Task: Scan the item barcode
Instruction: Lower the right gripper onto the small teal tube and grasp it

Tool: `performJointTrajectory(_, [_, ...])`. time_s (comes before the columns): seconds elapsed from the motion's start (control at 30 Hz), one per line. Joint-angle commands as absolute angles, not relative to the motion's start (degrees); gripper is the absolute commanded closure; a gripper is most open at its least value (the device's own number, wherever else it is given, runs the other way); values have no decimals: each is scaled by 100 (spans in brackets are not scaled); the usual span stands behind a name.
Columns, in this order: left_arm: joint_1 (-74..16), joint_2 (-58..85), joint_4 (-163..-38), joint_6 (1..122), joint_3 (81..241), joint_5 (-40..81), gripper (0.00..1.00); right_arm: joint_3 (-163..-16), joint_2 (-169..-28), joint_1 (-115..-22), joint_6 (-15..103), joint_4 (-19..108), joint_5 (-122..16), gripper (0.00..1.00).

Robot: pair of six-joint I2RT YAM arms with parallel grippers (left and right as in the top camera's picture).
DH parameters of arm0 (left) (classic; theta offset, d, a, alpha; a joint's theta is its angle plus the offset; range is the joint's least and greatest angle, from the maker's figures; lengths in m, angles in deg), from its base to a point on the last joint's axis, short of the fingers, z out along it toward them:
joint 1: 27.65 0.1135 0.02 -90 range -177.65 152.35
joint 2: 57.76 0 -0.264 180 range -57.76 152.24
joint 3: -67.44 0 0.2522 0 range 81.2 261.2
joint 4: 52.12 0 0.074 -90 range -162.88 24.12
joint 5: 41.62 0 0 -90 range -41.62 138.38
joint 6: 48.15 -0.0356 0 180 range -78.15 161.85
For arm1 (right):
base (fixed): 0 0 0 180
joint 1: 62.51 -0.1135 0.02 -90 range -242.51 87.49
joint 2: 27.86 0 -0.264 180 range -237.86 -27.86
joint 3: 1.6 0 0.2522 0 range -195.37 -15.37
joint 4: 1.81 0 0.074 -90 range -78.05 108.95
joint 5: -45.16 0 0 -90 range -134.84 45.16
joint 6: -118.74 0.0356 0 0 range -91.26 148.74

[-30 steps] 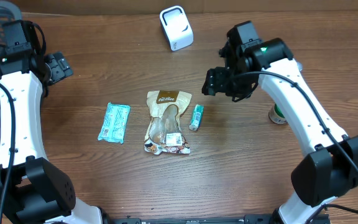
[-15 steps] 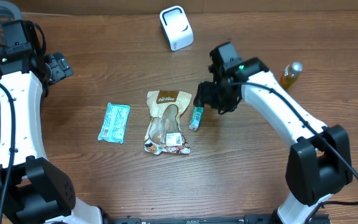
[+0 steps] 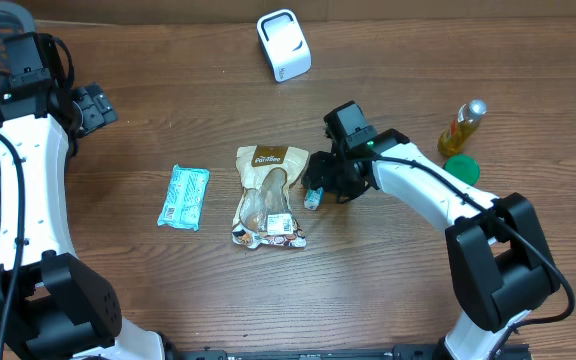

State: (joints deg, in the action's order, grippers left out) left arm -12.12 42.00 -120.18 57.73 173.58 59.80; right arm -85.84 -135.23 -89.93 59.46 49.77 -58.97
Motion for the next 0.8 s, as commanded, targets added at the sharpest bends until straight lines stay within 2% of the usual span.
performJointTrajectory(0.0, [-1159,4148,-12005,5707,17458,6055,0,-8508,-13505,-9091,6051,4903,-5834,44])
performJointTrajectory(0.27, [-1159,4148,-12005,5707,17458,6055,0,-8506,-13510,-9111,6388,4949,-5246,46])
performJointTrajectory(0.6, [-1159,4148,-12005,5707,17458,6057,0,-8493,-13536,-9113,6394,4946,-5235,48])
performJointTrajectory(0.77, [-1159,4148,-12005,5707,17458,6057,0,-8423,-13536,-9111,6394,4881,-5237,53])
